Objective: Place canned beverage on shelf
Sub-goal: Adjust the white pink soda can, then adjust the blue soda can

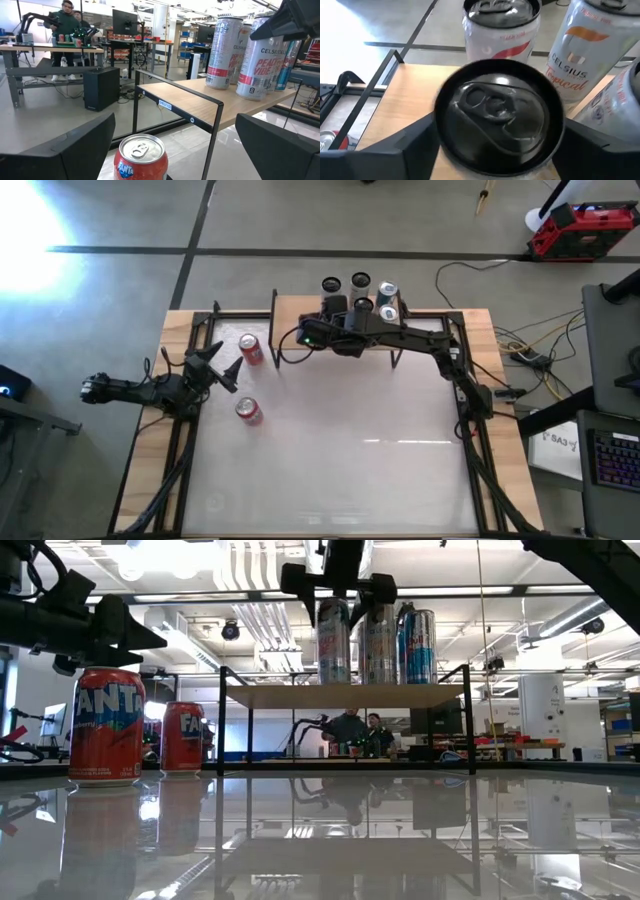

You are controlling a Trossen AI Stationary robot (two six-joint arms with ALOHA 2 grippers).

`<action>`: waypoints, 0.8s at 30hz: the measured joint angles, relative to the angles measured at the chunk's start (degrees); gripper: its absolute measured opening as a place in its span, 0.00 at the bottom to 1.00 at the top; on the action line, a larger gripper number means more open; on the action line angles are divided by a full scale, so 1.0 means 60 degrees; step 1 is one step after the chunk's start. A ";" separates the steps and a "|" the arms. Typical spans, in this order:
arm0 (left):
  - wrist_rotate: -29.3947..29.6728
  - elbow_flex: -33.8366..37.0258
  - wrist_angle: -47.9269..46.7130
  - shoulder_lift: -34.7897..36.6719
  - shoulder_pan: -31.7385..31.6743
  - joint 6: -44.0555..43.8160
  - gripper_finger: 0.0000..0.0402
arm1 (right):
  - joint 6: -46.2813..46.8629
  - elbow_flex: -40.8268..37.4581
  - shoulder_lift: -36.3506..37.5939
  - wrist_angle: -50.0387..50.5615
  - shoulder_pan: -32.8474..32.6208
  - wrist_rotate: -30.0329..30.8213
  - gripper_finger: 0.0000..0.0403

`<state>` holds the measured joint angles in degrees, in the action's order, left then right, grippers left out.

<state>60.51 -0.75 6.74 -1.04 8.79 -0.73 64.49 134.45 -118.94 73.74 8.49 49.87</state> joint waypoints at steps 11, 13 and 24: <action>0.0000 0.0000 0.0000 0.0000 0.0002 -0.0002 0.99 | -0.0084 0.0000 0.0191 0.0068 -0.0043 0.0015 0.98; 0.0000 0.0000 0.0000 0.0000 -0.0002 0.0000 0.99 | -0.0080 0.0000 0.0354 0.0144 -0.0105 0.0047 0.99; 0.0000 0.0000 0.0000 0.0000 0.0002 0.0000 0.99 | 0.0073 0.0004 0.1830 0.0935 -0.0625 -0.0935 0.99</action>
<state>60.51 -0.75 6.74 -1.04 8.80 -0.73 64.93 134.47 -107.96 79.35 4.74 44.25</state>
